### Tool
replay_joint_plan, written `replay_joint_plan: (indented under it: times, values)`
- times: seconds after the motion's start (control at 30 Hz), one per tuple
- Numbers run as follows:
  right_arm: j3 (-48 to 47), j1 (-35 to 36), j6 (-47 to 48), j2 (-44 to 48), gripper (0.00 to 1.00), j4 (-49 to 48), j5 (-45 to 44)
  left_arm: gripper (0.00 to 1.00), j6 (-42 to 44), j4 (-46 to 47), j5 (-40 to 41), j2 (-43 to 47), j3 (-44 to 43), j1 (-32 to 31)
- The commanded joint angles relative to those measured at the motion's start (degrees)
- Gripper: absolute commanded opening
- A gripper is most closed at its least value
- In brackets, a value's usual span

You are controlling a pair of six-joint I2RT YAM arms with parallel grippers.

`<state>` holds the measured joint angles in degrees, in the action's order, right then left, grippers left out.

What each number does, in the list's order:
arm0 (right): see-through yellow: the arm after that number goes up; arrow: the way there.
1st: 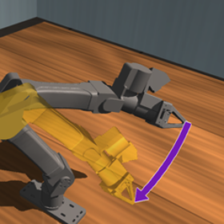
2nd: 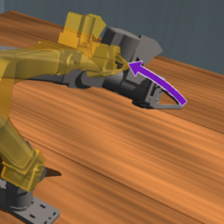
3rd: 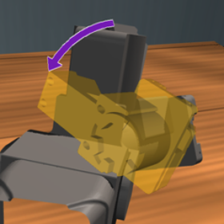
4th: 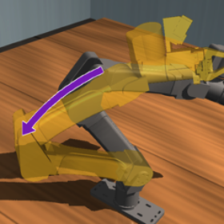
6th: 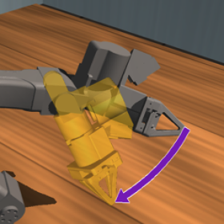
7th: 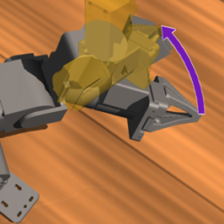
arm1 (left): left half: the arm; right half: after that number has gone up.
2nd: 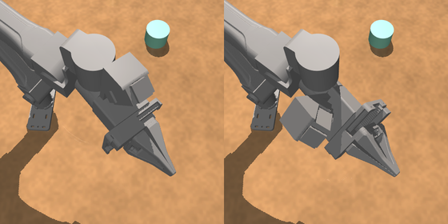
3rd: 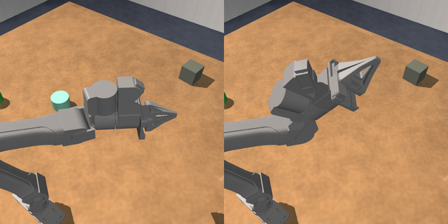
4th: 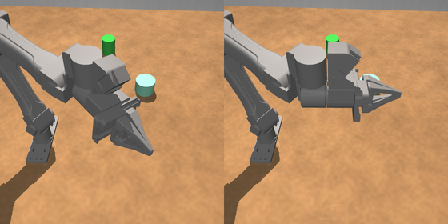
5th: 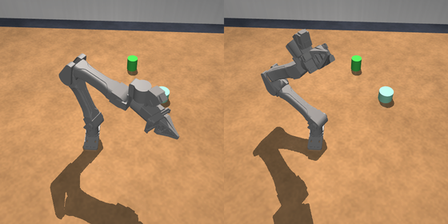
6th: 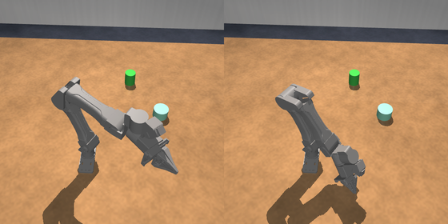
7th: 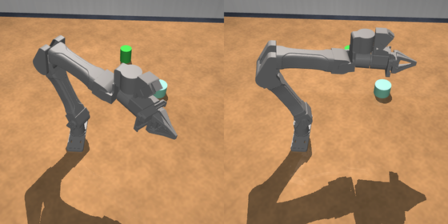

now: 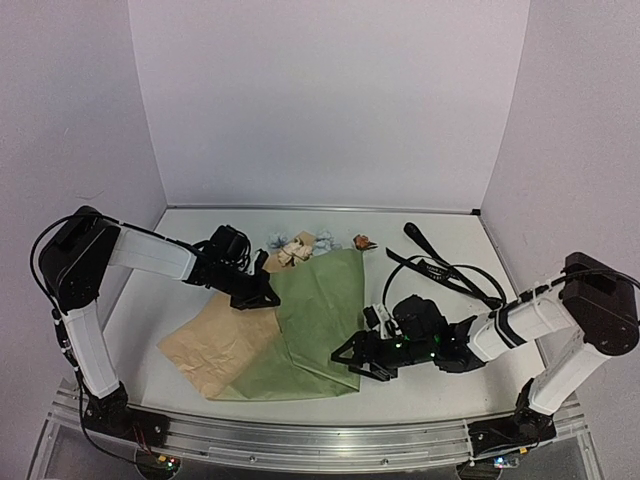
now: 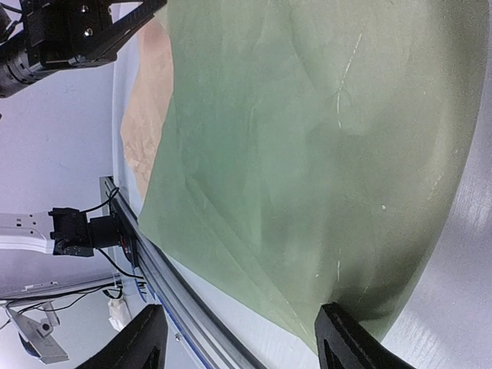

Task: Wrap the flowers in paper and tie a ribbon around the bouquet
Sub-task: Press the fold line on the 2/3-folded wrapping paper.

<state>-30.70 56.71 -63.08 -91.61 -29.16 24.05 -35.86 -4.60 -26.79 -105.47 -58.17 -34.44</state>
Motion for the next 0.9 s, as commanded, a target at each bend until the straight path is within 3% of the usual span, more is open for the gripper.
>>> replay_joint_plan:
  times: [0.0, 0.57, 0.67, 0.87]
  values:
    - [-0.86, 0.28, 0.08, -0.31, 0.68, 1.59, -0.43, 0.00, 1.53, -1.52, 0.42, -0.76, -2.89, 0.33]
    - [-0.04, 3.73, -3.10, -6.72, 0.67, -0.01, -2.01, 0.01, 4.02, -5.76, 2.35, -1.81, -7.44, 0.33]
    - [-0.68, 3.86, -4.23, -7.74, 0.66, -0.06, -2.84, 0.09, 5.15, -7.38, 2.88, -1.34, -8.96, 0.33]
    - [-1.74, 4.20, -5.64, -8.74, 0.66, 0.51, -3.75, 0.37, 6.25, -11.99, 7.12, 5.07, -10.68, 0.24]
